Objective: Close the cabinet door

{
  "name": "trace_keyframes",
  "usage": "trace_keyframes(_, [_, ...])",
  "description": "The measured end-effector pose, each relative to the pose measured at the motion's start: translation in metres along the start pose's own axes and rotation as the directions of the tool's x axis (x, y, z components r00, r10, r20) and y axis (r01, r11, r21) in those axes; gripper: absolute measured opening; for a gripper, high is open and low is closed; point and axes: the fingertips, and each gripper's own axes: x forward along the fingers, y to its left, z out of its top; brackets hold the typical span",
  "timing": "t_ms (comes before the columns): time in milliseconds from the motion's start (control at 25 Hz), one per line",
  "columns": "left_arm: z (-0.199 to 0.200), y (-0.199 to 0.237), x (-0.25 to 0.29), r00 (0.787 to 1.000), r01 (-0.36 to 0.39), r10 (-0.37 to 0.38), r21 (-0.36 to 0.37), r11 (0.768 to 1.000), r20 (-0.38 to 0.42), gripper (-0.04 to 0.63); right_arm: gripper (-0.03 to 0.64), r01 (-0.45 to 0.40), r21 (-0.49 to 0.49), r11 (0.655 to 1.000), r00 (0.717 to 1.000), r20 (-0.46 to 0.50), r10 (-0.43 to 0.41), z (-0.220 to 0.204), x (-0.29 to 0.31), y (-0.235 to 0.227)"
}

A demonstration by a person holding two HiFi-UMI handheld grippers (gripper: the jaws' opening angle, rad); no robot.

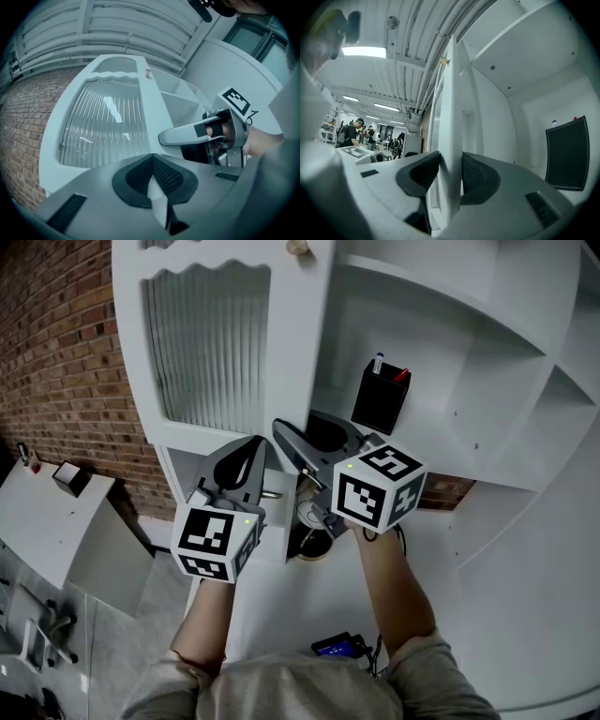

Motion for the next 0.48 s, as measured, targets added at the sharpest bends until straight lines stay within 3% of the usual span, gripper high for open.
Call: trace_keyframes(480, [-0.004,0.004,0.016,1.000,-0.006,0.007,0.014,1.000,-0.024,0.006,0.153,0.176,-0.076,0.981,0.984,0.030,-0.175,-0.001,-0.005,-0.020])
